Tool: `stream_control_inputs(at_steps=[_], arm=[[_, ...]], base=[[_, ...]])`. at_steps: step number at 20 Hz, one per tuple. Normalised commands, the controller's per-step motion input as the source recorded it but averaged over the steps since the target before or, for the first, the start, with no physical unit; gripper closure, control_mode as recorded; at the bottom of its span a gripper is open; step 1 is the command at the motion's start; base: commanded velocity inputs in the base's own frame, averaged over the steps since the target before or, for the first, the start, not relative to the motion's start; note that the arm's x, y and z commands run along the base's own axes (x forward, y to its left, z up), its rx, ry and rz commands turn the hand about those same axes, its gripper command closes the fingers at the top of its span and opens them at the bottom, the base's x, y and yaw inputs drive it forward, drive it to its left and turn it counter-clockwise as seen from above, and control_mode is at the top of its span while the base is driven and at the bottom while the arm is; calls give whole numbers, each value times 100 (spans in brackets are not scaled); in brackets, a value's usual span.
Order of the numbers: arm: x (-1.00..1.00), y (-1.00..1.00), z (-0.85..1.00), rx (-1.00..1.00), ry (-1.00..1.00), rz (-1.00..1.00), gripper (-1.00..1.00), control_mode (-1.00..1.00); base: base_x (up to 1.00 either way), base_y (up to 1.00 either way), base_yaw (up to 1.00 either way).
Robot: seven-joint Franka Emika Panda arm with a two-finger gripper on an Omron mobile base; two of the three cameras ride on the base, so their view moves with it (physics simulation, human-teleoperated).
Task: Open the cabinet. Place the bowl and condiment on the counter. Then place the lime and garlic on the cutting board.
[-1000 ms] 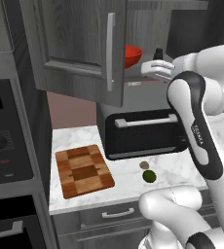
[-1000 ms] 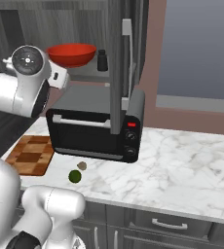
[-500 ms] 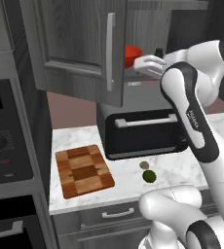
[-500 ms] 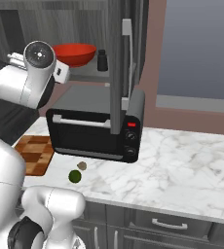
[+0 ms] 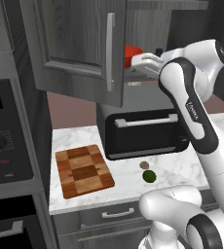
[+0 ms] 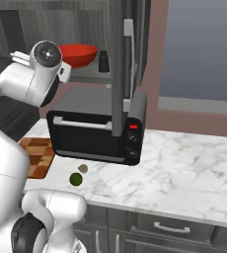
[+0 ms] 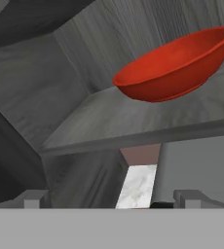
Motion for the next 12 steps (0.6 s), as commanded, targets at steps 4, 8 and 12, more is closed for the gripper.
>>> stream_control_inputs(at_steps=[4,8,12], arm=[[5,1,0,7,0,7,-100,-100],[3,1,0,6,0,7,-100,-100],[2,2,0,5,0,7,-100,-100]], base=[[0,0,0],[0,0,0],[0,0,0]])
